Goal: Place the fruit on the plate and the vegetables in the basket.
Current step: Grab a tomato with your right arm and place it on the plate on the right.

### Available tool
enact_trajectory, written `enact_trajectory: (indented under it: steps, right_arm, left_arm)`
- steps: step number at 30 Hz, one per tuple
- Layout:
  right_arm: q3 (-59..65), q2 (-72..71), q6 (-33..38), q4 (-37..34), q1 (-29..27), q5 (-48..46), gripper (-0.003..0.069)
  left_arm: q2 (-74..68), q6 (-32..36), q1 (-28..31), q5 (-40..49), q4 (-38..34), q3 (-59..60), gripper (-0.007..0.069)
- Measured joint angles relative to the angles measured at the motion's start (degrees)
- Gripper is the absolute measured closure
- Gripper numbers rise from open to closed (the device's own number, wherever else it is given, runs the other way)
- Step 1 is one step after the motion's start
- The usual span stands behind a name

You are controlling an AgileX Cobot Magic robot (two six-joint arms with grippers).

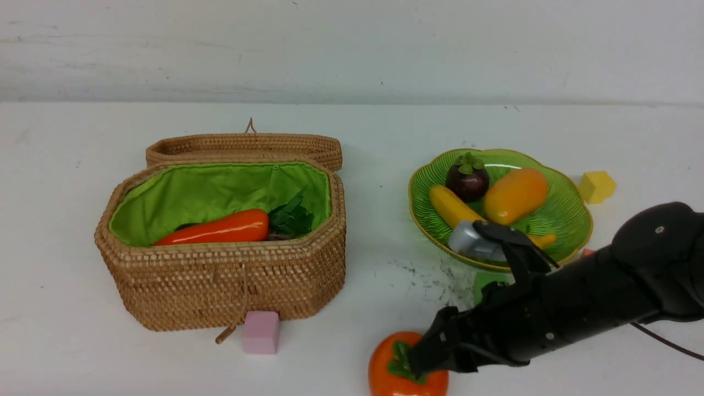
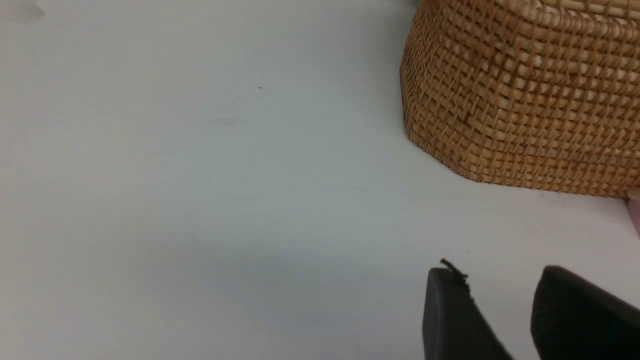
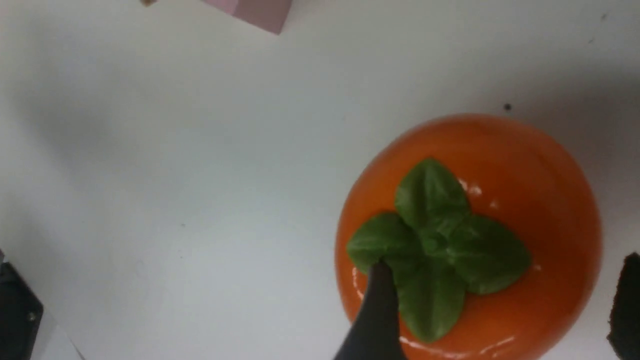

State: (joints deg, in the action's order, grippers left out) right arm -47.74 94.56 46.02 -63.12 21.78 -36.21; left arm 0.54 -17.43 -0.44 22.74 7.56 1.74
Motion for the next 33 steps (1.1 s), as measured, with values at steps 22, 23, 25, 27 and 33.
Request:
enact_trajectory:
  steps: [22, 23, 25, 27, 33]
  right_arm:
    - [-1.26, 8.27, 15.58, -11.7, 0.0, -6.1, 0.0183]
    - [-2.66, 8.09, 15.64, -10.87, -0.52, -7.71, 0.0183]
    - [-4.22, 7.31, 15.16, -10.2, -1.66, -9.14, 0.0183]
    - [-6.44, 5.98, 14.44, -10.13, -4.25, -10.42, 0.0183]
    - [-15.58, 3.09, 9.92, -10.68, -15.93, -9.33, 0.0183]
  left_arm:
    - [0.0, 0.0, 0.0, 0.0, 0.0, 0.0, 0.0386]
    - [0.0, 0.0, 0.0, 0.0, 0.0, 0.0, 0.0386]
    - [0.0, 0.0, 0.0, 0.0, 0.0, 0.0, 0.0386]
    - [0.0, 0.0, 0.0, 0.0, 0.0, 0.0, 0.0386]
    - [0.0, 0.0, 0.0, 0.0, 0.0, 0.0, 0.0386]
